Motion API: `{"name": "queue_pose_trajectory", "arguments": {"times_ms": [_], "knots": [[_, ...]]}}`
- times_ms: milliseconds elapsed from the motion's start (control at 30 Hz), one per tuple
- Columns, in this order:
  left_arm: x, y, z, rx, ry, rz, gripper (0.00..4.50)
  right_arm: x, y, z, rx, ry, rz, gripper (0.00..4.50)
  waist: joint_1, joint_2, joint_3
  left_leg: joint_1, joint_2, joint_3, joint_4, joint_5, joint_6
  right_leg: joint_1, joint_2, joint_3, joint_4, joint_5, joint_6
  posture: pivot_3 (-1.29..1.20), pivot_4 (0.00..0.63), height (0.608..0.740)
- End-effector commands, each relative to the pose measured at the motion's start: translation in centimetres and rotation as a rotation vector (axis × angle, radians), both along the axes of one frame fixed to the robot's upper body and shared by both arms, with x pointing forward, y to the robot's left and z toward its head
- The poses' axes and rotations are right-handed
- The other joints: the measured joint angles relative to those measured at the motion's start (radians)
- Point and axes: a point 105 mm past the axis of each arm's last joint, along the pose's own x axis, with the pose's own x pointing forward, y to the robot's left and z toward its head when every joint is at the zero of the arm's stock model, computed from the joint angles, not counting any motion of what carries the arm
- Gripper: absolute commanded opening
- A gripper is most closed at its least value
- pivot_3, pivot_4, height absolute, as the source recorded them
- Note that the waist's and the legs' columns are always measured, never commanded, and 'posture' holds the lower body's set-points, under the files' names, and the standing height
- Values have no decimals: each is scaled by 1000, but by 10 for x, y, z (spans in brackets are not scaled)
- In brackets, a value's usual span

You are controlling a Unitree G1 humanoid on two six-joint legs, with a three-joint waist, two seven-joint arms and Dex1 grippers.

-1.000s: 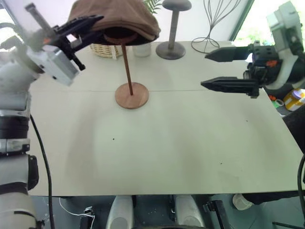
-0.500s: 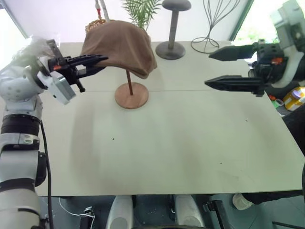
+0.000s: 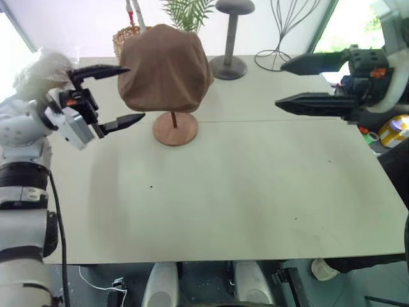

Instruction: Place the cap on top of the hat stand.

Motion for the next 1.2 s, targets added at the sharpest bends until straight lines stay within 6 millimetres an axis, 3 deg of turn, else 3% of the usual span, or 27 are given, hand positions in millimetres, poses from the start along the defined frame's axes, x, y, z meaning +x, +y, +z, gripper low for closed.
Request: {"name": "queue_pose_trajectory", "arguments": {"times_ms": [33,233,333,467,533,600,800,900,1000,1067,1200], "knots": [[-15,11,7,4,-19,49,4468,-3,2,13,18,-64,23,4500,-2,0,0,0,0,0,0,0,0,0,0,0,0,0,0,0,150,728],[-52,9,-13,-10,134,124,4468,6,6,11,29,-67,53,4500,0,1,0,0,1,0,-1,0,0,-1,0,0,-1,-2,-3,0,150,728],[-59,9,-18,-31,254,211,4468,10,8,11,36,-73,71,4500,5,1,0,0,1,1,-1,0,0,-1,-1,0,-1,-2,-5,0,150,728],[-47,37,-36,-58,597,477,4468,11,10,13,66,-87,105,4500,4,2,1,0,1,3,-2,0,-1,-2,-1,0,-1,-2,-6,0,150,728],[-52,57,-42,-158,824,591,4468,15,9,12,74,-95,96,4500,0,2,1,0,2,4,-2,0,-1,-3,-1,0,-1,-2,-6,0,150,728],[-61,60,-39,-209,900,597,4468,17,8,11,76,-97,92,4500,-5,2,1,0,2,5,-5,0,-1,-4,-1,1,-2,-2,-6,0,150,728],[-105,80,2,-410,1144,544,4468,27,1,13,101,-82,78,4500,-4,2,1,-1,2,6,-8,0,0,-7,0,1,-2,-2,-5,0,150,728],[-112,93,57,-609,1157,440,4468,30,0,16,107,-76,79,4500,1,1,1,0,2,6,-8,0,0,-7,0,1,-1,-2,-5,0,150,728],[-118,103,87,-711,1151,369,4468,28,0,20,119,-67,89,4500,-2,1,1,0,2,6,-7,0,-1,-6,0,1,-2,-3,-5,0,150,728],[-117,109,95,-731,1132,371,4468,27,-1,21,120,-66,93,4500,-4,2,1,0,2,7,-6,0,-1,-5,-1,1,-3,-3,-5,0,150,728],[-109,107,94,-672,1139,409,4468,25,0,22,116,-66,98,4500,-4,2,1,0,2,7,-9,0,-1,-7,-1,1,-2,-2,-6,0,150,728]]}}
